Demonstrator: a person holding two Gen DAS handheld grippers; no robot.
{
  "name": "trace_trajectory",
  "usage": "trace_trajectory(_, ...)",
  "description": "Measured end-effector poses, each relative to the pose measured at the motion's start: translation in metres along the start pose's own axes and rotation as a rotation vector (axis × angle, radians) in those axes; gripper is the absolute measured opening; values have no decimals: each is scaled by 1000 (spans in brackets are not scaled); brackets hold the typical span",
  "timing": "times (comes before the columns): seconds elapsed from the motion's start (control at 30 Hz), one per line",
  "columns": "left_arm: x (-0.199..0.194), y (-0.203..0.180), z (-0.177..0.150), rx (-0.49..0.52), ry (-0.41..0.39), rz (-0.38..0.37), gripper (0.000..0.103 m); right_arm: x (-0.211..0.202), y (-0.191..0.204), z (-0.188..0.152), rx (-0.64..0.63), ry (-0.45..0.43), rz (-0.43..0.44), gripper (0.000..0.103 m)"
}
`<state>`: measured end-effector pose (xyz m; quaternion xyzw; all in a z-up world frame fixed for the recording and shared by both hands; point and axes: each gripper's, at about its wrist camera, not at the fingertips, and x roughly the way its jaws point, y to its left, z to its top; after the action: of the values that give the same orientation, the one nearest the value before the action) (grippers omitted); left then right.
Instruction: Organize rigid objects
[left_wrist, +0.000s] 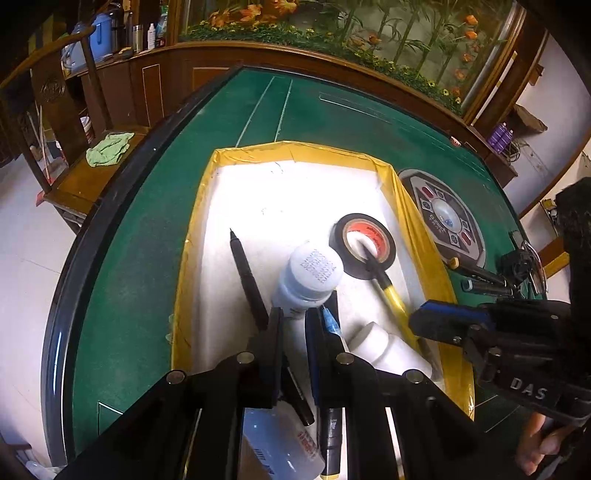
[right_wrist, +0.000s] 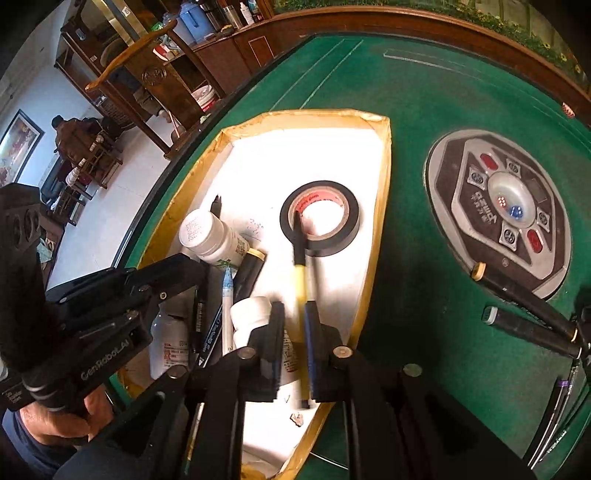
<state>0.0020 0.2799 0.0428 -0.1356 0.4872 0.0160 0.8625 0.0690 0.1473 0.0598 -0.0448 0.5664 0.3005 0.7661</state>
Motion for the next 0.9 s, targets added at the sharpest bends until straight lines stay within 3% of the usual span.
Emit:
trace_trajectory(0.07,-1,-2,1,2,-2,-3,14,-5,-1,0,4,-15,1,25)
trace_trajectory(0.13,-4,-4,2,7,-17,5,18,-12,-4,-1,12,-35,4,26)
trace_trajectory(0.2,-13,-7,5,12,-84,47,27,-25,-5,0,13,-107,-17,25)
trace_trajectory(0.3,-28,-10,10,21,-220,277,40,-47,-3,-3,-22,-284,-247,25)
trace_trajectory(0.33,-33,-8,15,9,-275,428,42,-53,-5,-4,-32,-351,-341,25)
trace_trajectory(0.43,-27,-2,30,3,-349,766,67,-43,-12,-2,-33,-402,-489,23)
trace_trajectory(0.47,-22,0,36,3,-350,817,70,-33,-13,-1,-41,-396,-547,19)
trace_trajectory(0.5,-17,4,40,-3,-338,830,70,-24,-15,1,-33,-380,-586,15)
trace_trajectory(0.67,15,18,54,-33,-235,893,70,-3,-11,2,-16,-392,-712,14)
trace_trajectory(0.77,36,21,62,-23,-149,836,70,9,-2,7,-67,-386,-757,14)
trace_trajectory(0.9,44,17,67,-32,-132,744,70,22,-3,18,-52,-327,-748,16)
